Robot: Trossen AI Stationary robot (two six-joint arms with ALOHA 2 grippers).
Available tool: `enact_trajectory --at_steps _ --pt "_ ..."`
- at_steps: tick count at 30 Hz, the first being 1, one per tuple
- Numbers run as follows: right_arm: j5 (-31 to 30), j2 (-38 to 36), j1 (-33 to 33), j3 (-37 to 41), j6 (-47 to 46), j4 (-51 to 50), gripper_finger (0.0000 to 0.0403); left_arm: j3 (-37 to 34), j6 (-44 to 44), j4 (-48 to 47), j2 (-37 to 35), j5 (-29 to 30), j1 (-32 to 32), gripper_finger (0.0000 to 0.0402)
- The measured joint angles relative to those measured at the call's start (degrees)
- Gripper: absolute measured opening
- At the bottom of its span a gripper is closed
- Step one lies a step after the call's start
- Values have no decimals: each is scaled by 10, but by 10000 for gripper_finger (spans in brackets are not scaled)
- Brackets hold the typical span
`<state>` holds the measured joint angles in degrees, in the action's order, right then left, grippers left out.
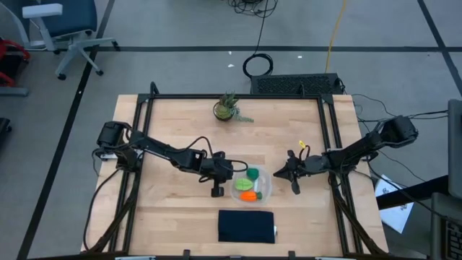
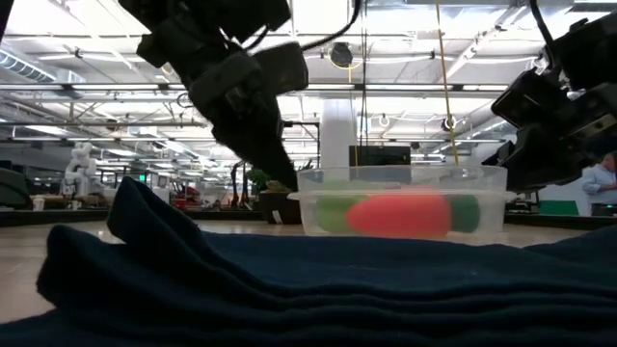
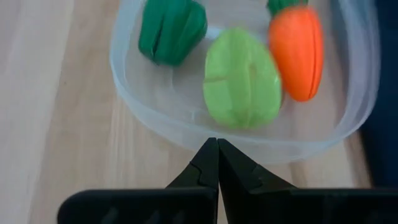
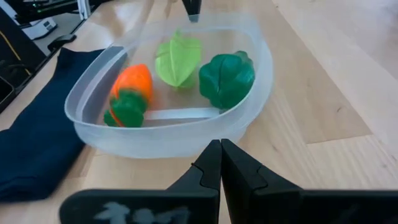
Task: Pick and placing Produce into tupperware
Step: Adjust the transparent container
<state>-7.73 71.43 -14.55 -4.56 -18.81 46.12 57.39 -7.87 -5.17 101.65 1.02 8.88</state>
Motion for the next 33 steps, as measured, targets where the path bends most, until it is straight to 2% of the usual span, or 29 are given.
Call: enact_trajectory --at_steps 21,27,33 --pt "1 1 9 -1 7 13 0 5 12 20 11 -4 30 1" --pt "-1 1 14 -1 23 26 0 5 61 12 -21 9 30 18" --pt "-13 1 22 -1 28 26 0 5 72 -25 -76 53 30 47"
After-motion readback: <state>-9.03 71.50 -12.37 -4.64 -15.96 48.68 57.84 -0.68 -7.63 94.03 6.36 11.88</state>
